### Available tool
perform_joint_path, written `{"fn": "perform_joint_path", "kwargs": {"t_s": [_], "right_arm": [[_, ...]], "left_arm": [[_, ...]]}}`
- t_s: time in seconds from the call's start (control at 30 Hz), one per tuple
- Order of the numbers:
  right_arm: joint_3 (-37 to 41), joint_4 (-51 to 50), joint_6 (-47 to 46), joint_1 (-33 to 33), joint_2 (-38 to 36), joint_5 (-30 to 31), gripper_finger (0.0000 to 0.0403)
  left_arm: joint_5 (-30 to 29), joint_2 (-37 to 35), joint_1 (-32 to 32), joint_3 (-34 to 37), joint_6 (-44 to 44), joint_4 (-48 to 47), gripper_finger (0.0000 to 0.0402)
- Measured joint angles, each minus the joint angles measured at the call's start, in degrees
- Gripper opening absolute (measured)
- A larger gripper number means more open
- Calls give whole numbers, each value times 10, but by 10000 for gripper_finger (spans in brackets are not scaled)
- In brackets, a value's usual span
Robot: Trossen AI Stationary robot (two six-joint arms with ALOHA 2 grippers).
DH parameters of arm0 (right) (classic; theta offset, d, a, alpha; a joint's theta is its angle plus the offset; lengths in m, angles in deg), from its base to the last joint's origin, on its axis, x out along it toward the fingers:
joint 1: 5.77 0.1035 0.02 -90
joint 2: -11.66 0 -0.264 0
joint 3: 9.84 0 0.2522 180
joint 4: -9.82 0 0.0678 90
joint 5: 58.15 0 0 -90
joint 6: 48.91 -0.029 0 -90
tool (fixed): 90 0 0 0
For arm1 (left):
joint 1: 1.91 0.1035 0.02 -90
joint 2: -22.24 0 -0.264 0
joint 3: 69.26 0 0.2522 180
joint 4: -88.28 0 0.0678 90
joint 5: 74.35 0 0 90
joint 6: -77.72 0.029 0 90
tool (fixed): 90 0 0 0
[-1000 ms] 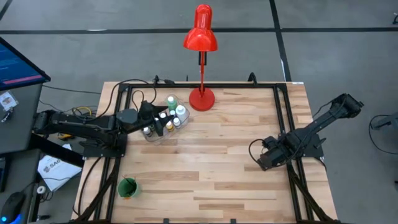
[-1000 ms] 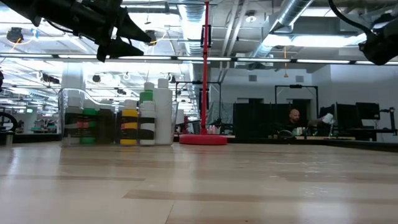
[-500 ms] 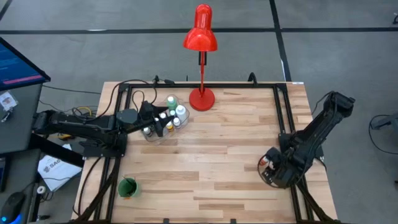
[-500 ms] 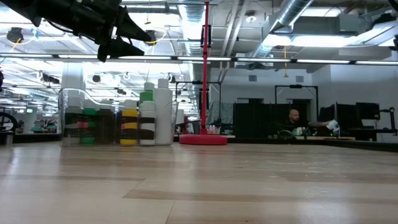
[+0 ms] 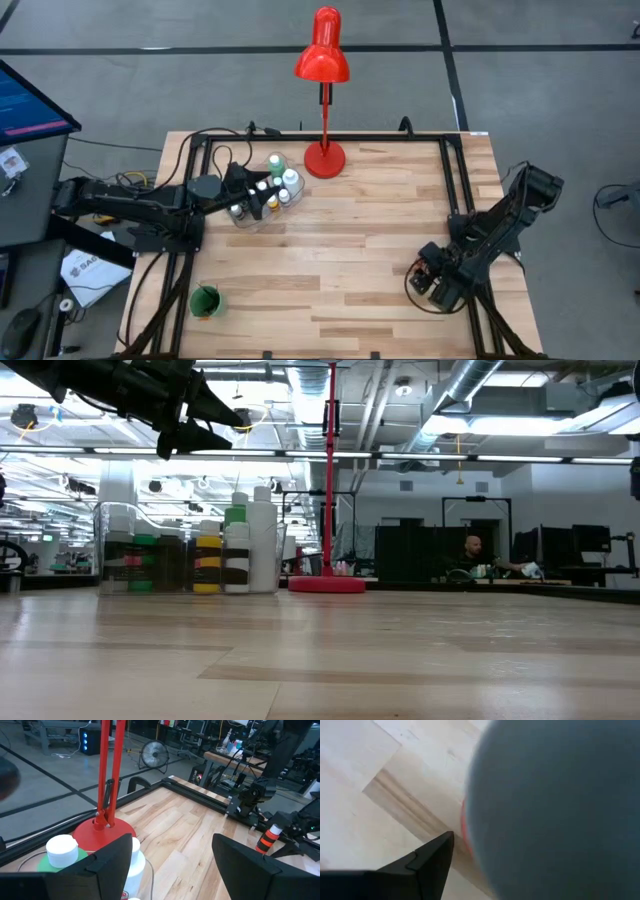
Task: Pick & Place Paint Supplies
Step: Put the orange paint bottle into the transparent bin
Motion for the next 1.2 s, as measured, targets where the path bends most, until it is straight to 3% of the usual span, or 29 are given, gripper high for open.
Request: {"fn": "perform_joint_path", "kwargs": {"t_s": [0.33,0.7,0.8,1.0,1.2], "right_arm": [[1,-3,0,-23,24,63,260],[0,0,51,-65,24,107,110],[0,11,75,-79,24,109,101],[-6,65,154,-96,19,101,138],[-40,151,355,-160,19,140,106]], "left_arm": [[0,0,0,0,0,0,264],[0,0,0,0,0,0,264],[5,0,0,0,-8,0,264],[43,0,0,0,-36,1,264],[139,0,0,0,-38,40,264]]}}
